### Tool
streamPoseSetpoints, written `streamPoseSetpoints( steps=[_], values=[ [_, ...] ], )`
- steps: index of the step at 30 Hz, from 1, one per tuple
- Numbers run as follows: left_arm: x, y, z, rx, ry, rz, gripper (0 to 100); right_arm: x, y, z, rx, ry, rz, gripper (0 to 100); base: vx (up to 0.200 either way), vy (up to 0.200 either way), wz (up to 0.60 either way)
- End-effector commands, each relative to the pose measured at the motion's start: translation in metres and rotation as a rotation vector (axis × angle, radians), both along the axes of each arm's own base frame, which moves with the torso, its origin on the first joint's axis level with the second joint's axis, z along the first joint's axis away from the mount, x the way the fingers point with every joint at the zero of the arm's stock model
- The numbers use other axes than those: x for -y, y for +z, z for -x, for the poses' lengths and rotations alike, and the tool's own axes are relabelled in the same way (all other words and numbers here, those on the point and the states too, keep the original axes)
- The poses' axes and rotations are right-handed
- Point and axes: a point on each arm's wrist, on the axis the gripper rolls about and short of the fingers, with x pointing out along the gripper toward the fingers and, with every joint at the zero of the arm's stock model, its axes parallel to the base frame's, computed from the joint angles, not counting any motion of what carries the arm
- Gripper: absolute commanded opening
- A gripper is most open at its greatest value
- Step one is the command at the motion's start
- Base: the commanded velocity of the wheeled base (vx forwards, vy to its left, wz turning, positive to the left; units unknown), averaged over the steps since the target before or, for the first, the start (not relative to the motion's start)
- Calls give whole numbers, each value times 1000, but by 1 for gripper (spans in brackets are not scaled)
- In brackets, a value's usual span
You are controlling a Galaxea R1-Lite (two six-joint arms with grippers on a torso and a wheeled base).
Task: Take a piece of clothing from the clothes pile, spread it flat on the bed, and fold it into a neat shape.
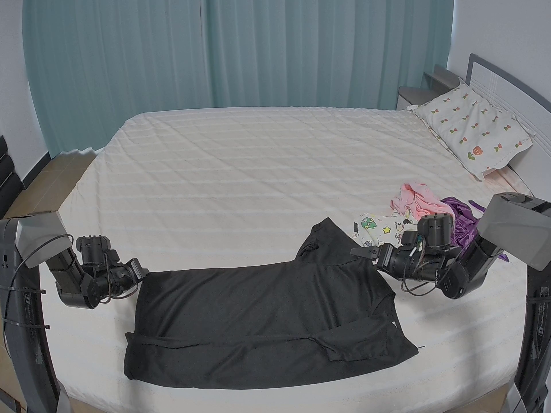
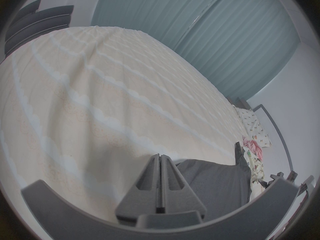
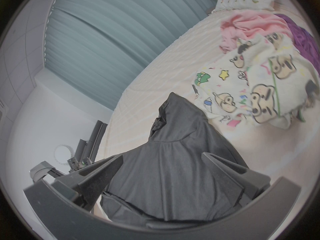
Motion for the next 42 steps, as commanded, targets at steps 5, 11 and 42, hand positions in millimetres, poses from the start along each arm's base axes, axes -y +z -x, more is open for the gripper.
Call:
streamPoseSetpoints(
  steps=[5, 11, 42],
  values=[
    [-1, 10, 8, 10, 29, 35, 0, -36, -2, -44, -14, -49, 148, 100, 0, 0, 0],
    [0, 9, 10, 3, 30, 38, 0, -45, -18, -64, -16, -94, 204, 100, 0, 0, 0],
    [0, 8, 11, 0, 29, 37, 0, -44, -33, -98, 22, -150, 234, 100, 0, 0, 0]
  ],
)
